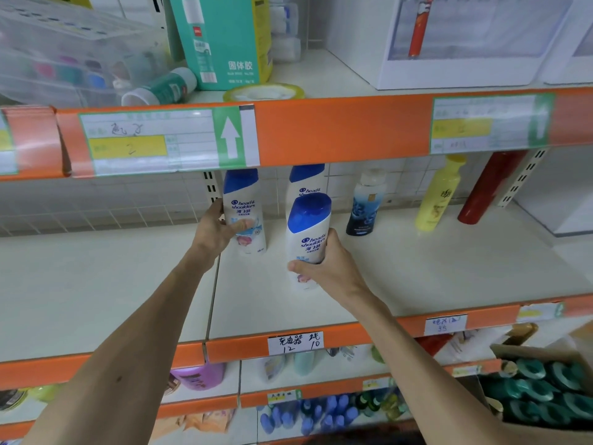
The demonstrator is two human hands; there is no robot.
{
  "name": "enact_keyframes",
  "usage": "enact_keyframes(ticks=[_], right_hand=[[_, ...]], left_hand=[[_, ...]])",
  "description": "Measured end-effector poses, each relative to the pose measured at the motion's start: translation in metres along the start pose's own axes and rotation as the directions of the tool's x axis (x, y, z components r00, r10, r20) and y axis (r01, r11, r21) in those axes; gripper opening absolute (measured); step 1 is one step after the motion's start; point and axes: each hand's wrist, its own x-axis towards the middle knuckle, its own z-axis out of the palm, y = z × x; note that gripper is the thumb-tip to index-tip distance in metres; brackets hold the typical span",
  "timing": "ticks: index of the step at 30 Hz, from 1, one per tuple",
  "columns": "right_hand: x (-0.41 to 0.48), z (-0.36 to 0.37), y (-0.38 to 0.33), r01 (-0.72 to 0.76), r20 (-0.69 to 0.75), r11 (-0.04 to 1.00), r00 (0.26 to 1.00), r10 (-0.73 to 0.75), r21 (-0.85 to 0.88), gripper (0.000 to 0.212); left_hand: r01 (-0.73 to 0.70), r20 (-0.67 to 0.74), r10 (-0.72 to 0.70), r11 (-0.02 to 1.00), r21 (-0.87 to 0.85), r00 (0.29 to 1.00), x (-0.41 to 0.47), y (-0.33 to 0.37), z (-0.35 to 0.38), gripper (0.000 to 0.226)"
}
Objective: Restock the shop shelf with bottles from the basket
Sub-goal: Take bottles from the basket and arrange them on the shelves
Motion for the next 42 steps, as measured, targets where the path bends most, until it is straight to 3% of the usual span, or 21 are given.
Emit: enact_keyframes(ticks=[3,11,19,24,28,31,36,40,42], right_hand=[[0.006,-0.006,0.005,-0.003,0.051,0.999,0.999,0.002,0.032,0.063],[0.017,0.0,0.008,0.024,-0.07,0.996,0.997,-0.017,0.092,0.058],[0.028,0.007,0.007,0.029,-0.142,0.994,0.99,-0.014,0.109,0.06],[0.025,-0.001,0.007,0.047,-0.063,0.993,0.997,-0.041,0.105,0.051],[0.027,-0.014,0.017,0.044,0.04,0.999,0.998,-0.045,0.018,0.05],[0.027,-0.02,0.027,0.054,0.067,0.998,0.996,-0.056,0.035,0.041],[0.032,-0.023,0.036,0.071,0.072,0.997,0.995,-0.072,0.018,0.043],[0.031,-0.022,0.031,0.063,0.141,0.998,0.988,-0.067,0.03,0.06],[0.035,-0.02,0.032,0.058,0.123,0.997,0.99,-0.063,0.047,0.059]], left_hand=[[0.0,-0.003,0.0,0.998,-0.06,1.0,0.006,0.002,0.005,0.046],[-0.023,0.118,0.025,0.999,-0.022,0.993,0.024,-0.002,-0.003,0.049],[-0.019,0.061,0.02,1.0,-0.016,0.998,0.015,-0.001,0.004,0.056],[-0.012,-0.175,0.003,0.999,-0.05,0.985,-0.007,-0.003,0.006,0.066],[-0.019,-0.349,0.017,1.0,-0.002,0.937,-0.032,-0.004,0.015,0.039],[-0.046,-0.252,0.046,0.999,0.006,0.967,-0.047,-0.004,0.031,0.019],[0.035,-0.045,-0.026,0.977,0.211,0.999,-0.055,-0.017,0.044,0.014],[0.028,-0.003,-0.029,0.93,0.367,1.0,-0.063,-0.032,0.036,0.011],[0.015,-0.002,-0.016,0.9,0.437,1.0,-0.067,-0.037,0.031,0.01]])
